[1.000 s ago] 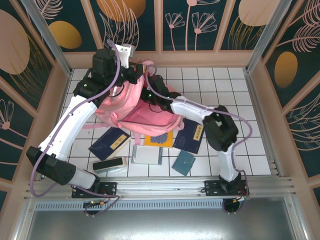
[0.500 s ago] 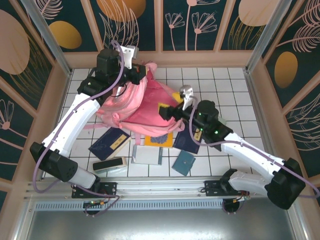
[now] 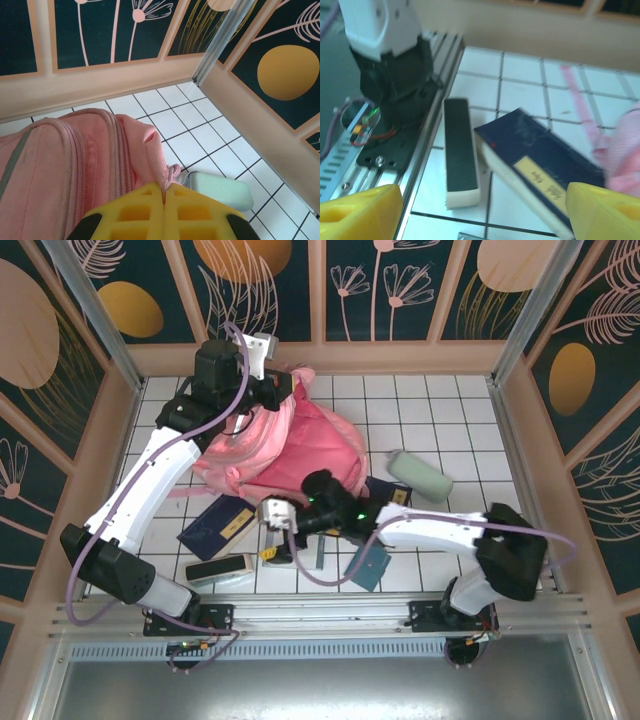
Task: Pack the student bag
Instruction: Pick up the loose stationery from the bottom-left of the table.
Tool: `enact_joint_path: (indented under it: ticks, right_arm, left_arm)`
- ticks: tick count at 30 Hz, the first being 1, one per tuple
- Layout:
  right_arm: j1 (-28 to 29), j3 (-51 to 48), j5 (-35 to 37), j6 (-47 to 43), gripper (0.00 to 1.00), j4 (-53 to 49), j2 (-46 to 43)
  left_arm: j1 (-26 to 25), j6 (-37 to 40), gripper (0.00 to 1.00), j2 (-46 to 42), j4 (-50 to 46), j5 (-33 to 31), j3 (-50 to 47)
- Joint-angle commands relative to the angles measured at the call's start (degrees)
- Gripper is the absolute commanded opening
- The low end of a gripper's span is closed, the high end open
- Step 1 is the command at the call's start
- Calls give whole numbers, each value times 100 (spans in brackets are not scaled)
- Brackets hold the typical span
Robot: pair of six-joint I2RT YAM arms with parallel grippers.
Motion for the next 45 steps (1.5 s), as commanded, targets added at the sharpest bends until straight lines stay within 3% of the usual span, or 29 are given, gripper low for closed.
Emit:
enact_joint_path:
  ticks: [1, 8, 24, 28, 32, 35, 45]
  right_arm:
    - [11, 558, -417, -608, 86, -141, 719]
    - [48, 1242, -592, -515, 84, -184, 2074]
    - [643, 1665, -347, -590, 83, -146, 2989]
    - [746, 1955, -294, -580, 72, -303, 3285]
    - [777, 2044, -78, -489, 70, -210, 3464]
    - [809, 2196, 131, -546, 62, -352, 3626]
    - [778, 1987, 580, -403, 13, -345, 3194]
  left_arm:
    - [49, -94, 0, -321, 578, 92, -75]
    - [48, -84, 0, -414, 652, 81, -198]
    - [49, -58, 0, -537, 708, 27, -341]
    - [49, -71, 0, -547, 724, 44, -345]
    - [49, -87, 0, -590, 752, 77, -385]
    - [53, -73, 0, -640, 769, 68, -422]
    - [48, -49, 0, -725, 805, 11, -475]
